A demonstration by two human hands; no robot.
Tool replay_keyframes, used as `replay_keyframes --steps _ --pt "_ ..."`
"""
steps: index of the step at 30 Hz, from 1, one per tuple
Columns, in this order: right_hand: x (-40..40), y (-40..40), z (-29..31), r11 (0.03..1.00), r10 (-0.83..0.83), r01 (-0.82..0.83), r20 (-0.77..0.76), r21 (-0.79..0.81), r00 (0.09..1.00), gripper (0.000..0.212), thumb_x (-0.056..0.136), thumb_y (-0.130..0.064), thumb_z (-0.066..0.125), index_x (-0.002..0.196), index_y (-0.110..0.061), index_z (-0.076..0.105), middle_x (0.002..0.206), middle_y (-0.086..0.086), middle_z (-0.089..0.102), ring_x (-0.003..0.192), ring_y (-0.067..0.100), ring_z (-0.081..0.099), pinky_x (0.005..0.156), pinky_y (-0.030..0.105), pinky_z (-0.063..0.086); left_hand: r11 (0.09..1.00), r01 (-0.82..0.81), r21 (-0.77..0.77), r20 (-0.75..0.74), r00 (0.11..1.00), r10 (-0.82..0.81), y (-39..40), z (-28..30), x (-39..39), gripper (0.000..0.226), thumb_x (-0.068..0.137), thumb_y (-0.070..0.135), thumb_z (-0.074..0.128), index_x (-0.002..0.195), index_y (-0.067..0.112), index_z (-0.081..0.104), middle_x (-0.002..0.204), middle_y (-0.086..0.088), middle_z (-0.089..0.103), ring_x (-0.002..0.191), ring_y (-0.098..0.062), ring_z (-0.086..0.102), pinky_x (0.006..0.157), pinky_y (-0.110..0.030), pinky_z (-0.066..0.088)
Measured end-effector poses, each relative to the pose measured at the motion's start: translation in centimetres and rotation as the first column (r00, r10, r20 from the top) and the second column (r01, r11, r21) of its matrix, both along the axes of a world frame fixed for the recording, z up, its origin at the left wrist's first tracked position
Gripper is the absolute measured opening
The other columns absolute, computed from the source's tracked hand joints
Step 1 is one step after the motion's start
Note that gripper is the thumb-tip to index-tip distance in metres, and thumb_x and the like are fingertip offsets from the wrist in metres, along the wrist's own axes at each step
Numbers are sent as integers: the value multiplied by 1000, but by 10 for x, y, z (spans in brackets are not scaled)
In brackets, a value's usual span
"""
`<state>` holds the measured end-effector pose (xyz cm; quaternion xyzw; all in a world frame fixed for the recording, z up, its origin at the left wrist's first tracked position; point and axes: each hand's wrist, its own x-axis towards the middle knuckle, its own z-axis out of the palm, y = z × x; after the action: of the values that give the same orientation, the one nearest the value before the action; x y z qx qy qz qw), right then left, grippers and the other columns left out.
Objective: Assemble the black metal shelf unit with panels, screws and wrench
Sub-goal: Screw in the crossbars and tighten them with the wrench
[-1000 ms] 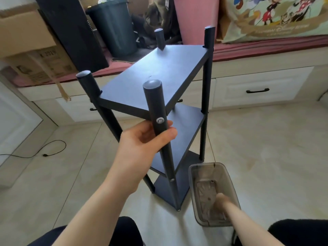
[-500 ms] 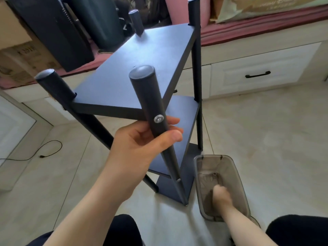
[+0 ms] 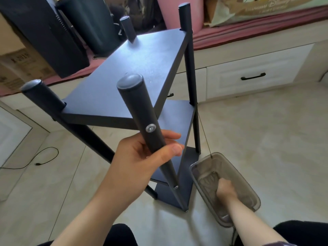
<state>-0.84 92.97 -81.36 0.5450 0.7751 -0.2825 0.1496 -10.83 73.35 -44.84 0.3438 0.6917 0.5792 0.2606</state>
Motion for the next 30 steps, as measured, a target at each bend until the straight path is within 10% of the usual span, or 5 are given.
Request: replay_keyframes --steps 14,22,27,30 --pt "-7 30 -2 913 -404 385 -164 -132 900 42 94 3 46 133 15 35 132 36 51 125 48 50 97 45 44 999 26 19 -12 1000 -26 -1 -5 -5 31 65 47 73 93 35 79 87 -1 78 93 -14 74 85 -12 50" --pt "-38 33 24 831 -541 430 -334 -352 772 20 79 8 70 63 3 58 68 19 63 70 33 62 65 37 47 998 60 -17 -47 997 -61 0 -8 -8 29 69 51 71 92 35 77 87 2 78 92 -11 74 84 -12 51" --pt "-47 45 95 994 -104 100 -171 -36 980 11 90 3 55 97 -4 61 107 14 65 92 28 62 66 27 43 977 90 -193 -108 988 -113 -5 -17 -15 18 81 51 71 96 41 69 95 10 75 101 -7 70 95 -28 50" --pt "-51 53 159 995 96 -92 -102 44 990 10 87 2 63 96 -4 62 96 11 69 83 22 62 65 26 45 961 117 -250 -109 983 -148 -9 -22 -16 7 93 38 71 99 36 68 97 16 72 100 1 67 90 -20 44"
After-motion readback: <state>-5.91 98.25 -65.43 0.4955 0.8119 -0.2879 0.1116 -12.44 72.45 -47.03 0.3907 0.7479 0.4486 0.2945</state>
